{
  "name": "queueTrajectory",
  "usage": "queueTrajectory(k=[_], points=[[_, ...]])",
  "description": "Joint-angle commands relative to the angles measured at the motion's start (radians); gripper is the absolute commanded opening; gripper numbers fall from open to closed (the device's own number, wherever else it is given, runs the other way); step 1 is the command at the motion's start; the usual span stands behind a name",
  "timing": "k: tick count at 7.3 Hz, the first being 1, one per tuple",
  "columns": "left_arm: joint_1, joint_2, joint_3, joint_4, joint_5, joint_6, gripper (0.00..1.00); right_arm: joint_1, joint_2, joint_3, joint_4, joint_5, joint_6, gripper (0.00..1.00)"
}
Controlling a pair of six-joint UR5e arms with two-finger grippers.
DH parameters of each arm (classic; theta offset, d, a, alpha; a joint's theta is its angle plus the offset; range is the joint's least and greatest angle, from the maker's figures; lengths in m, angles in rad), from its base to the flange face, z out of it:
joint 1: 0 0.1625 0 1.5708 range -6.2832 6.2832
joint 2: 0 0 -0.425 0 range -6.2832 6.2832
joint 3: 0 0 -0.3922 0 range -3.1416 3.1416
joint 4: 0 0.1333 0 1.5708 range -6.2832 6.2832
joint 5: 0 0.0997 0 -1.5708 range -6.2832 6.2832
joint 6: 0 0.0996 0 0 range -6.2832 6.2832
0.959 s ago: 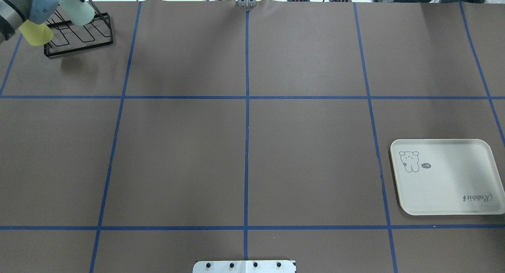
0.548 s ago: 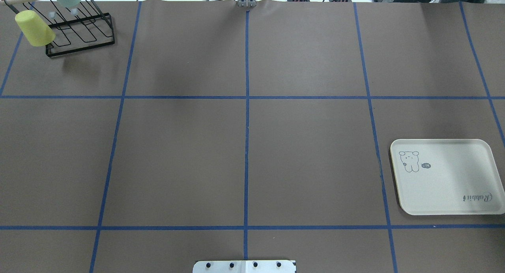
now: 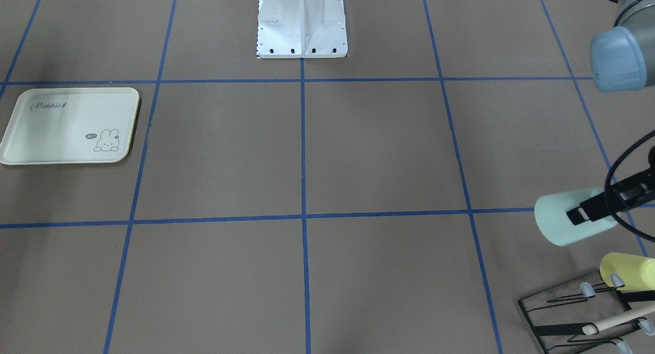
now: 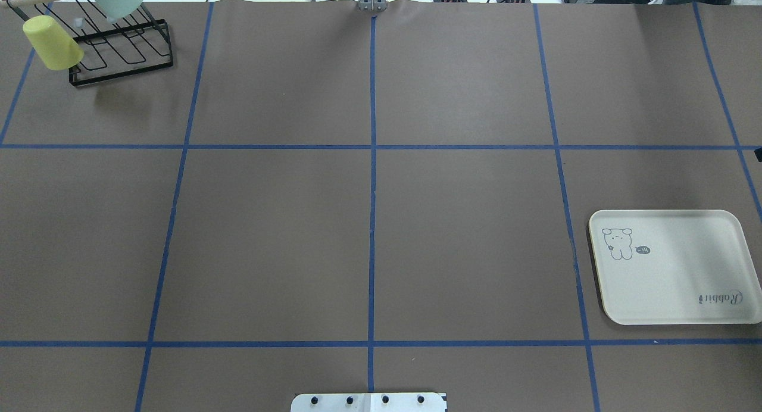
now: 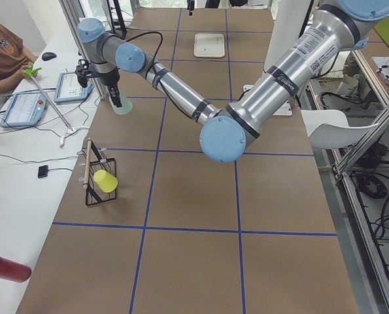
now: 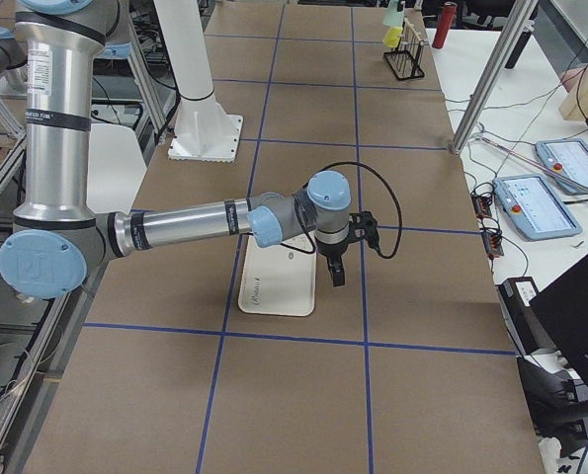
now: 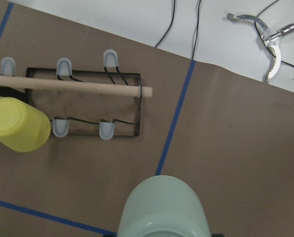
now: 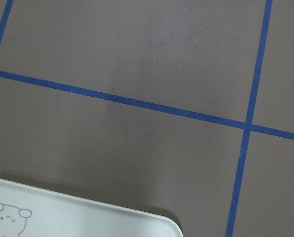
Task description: Left arm grabs green cup and hands to right arm on tray
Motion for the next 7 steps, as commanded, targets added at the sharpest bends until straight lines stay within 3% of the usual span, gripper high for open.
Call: queueTrajectory(k=[1, 3, 4, 6, 7], points=[[0.085, 0.013, -0.128, -0.046, -0.161, -0.287, 0.00, -0.014, 0.069, -0.002, -0.001, 0.063, 0.122, 1.00], [0.181, 0.013, -0.185, -0.223, -0.161, -0.527, 0.00, -0.053, 0.178, 0.001, -0.001, 0.098, 0.308, 1.00], [0.208, 0.011, -0.184, -0.373, -0.158, -0.697, 0.00, -0.079, 0.230, 0.001, 0.030, 0.133, 0.448, 1.00], [0.258, 0.008, -0.142, -0.668, -0.104, -1.006, 0.00, -0.110, 0.238, -0.024, 0.280, 0.146, 0.736, 0.99], [0.328, 0.001, -0.147, -0.763, 0.018, -1.112, 0.00, -0.136, 0.243, -0.023, 0.379, 0.148, 0.853, 0.99]])
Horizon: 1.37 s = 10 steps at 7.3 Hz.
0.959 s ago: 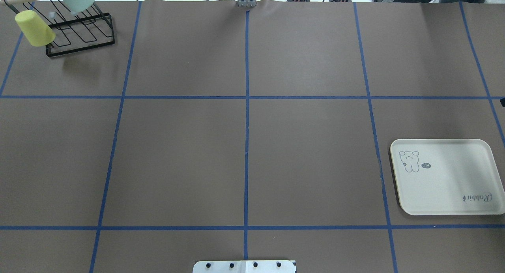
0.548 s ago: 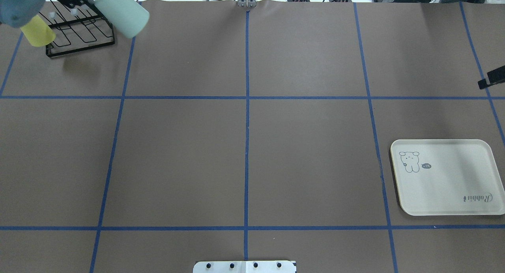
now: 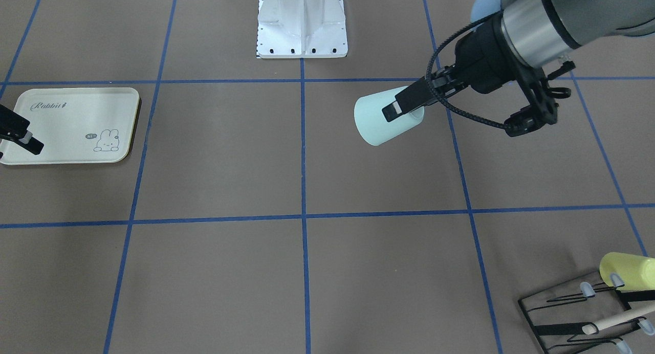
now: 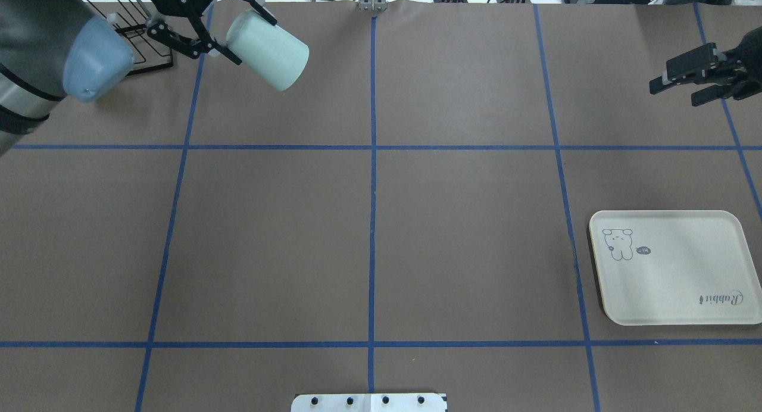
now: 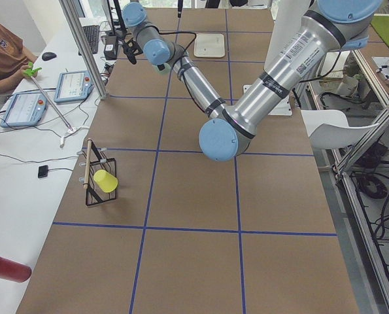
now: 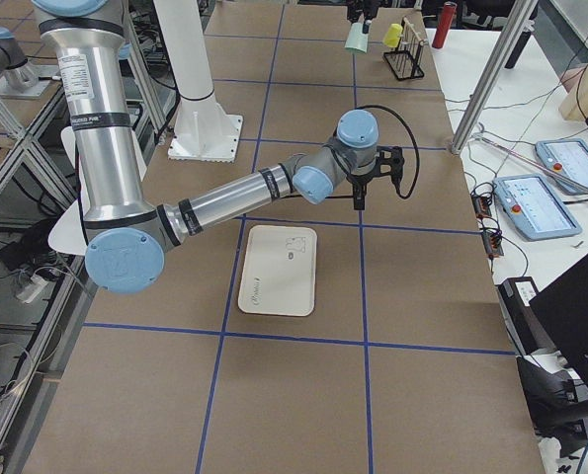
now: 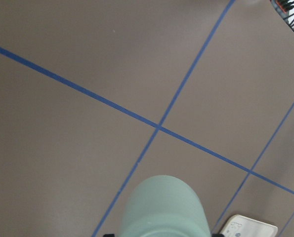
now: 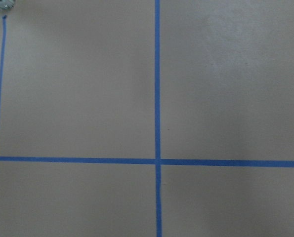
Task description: Left arm grabs green cup and hands to right arm on tray
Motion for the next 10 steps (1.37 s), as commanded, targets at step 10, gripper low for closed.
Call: queueTrajectory(k=[10], points=[[0.240, 0.007, 0.002, -0.979, 0.420, -0.895, 0.00, -0.255, 0.229, 0.003, 0.823, -0.023, 0.869, 0.98]])
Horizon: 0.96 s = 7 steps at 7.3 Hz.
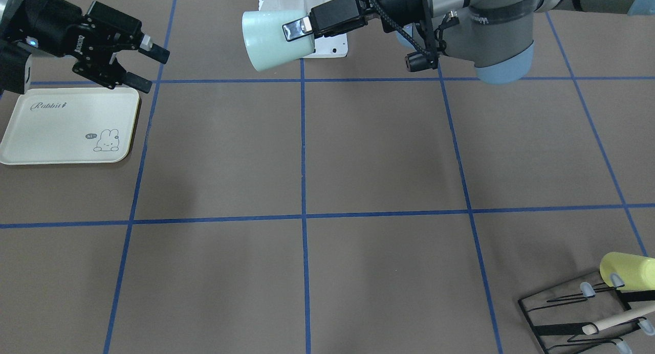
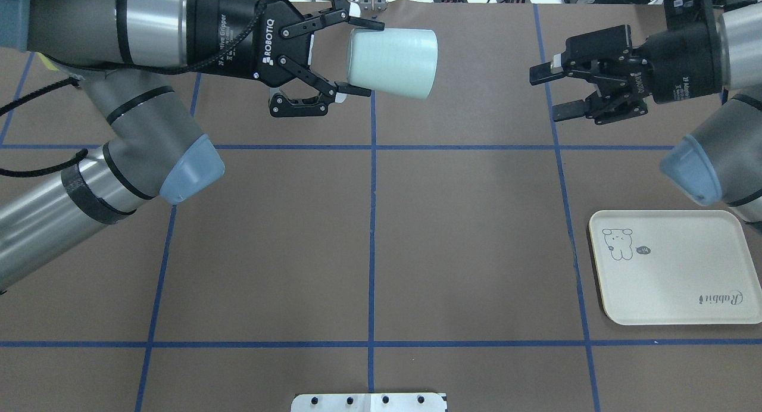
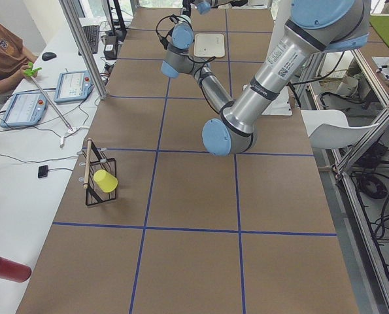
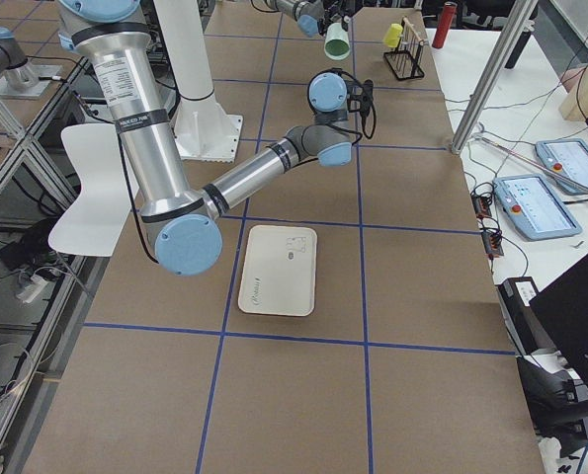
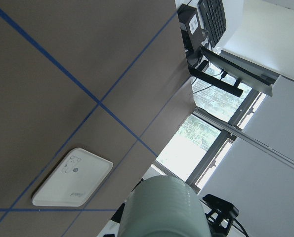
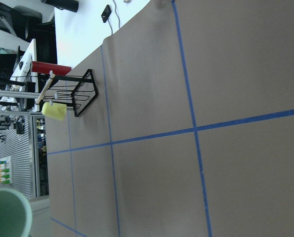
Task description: Left arm grabs green cup and hands to right arm on tray
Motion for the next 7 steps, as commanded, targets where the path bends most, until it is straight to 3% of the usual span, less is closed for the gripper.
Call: queueTrajectory(k=[1, 2, 4, 5, 7], points=[[0.009, 0.014, -0.032, -0.051, -0.002, -0.089, 0.00, -0.099, 0.051, -0.005, 0.139, -0.106, 0.008, 0.97], [0.009, 0.030, -0.052, -0.071, 0.001, -0.120, 0.00, -0.177, 0.051, -0.007, 0.266, -0.245, 0.150, 0.96], [0.009, 0.031, -0.057, -0.079, 0.002, -0.173, 0.00, -0.217, 0.056, -0.008, 0.339, -0.308, 0.247, 0.94], [0.009, 0.036, -0.063, -0.091, 0.002, -0.201, 0.00, -0.245, 0.054, -0.010, 0.409, -0.390, 0.341, 0.93], [0.009, 0.042, -0.088, -0.092, 0.004, -0.234, 0.00, -0.268, 0.056, -0.031, 0.470, -0.435, 0.367, 0.91]])
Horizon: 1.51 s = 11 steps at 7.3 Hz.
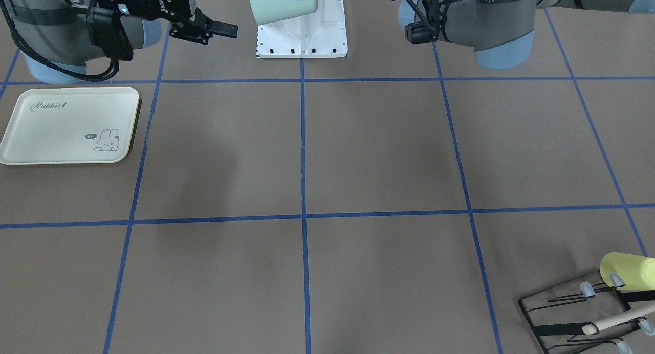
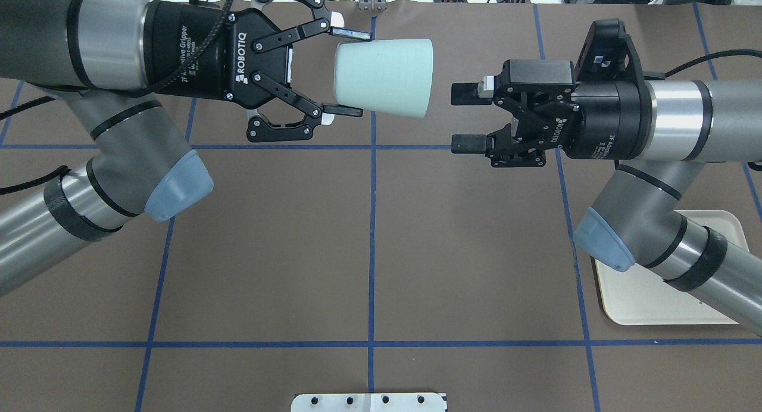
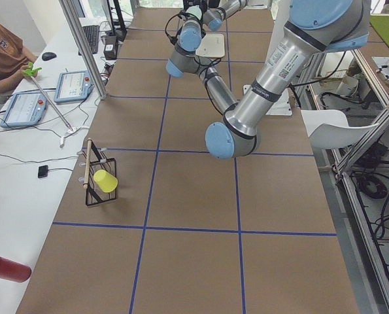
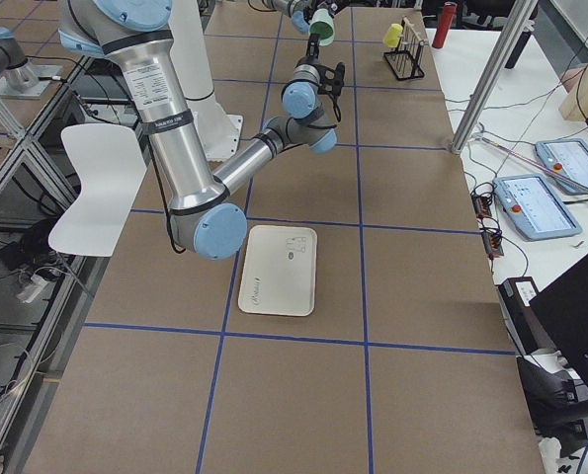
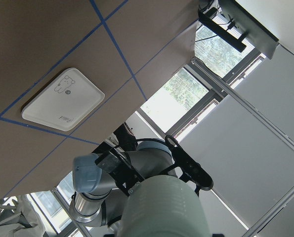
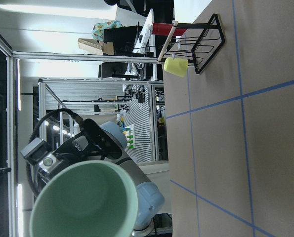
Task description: Left arm grabs green cup and hands to right arm on tray
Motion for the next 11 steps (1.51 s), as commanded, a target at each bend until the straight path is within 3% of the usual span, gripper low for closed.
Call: queueTrajectory(k=[1, 3, 6, 8, 9, 11], points=[[0.008, 0.001, -0.022, -0.001, 0.002, -0.051, 0.00, -0.025, 0.001, -0.010, 0.037, -0.048, 0.021, 0.89], [0.069, -0.005, -0.028, -0.001, 0.081, -0.059, 0.00, -0.044, 0.006, -0.012, 0.068, -0.085, 0.023, 0.89], [0.095, -0.017, -0.025, 0.003, 0.129, -0.057, 0.00, -0.077, 0.006, -0.018, 0.123, -0.115, 0.023, 0.85], [0.104, -0.017, -0.025, 0.002, 0.137, -0.056, 0.00, -0.091, 0.004, -0.026, 0.161, -0.128, 0.024, 0.54], [0.106, -0.016, -0.024, 0.000, 0.137, -0.054, 0.00, -0.091, 0.003, -0.024, 0.165, -0.128, 0.024, 0.44], [0.106, -0.014, -0.022, 0.000, 0.137, -0.051, 0.00, -0.093, -0.002, -0.026, 0.184, -0.132, 0.023, 0.43]])
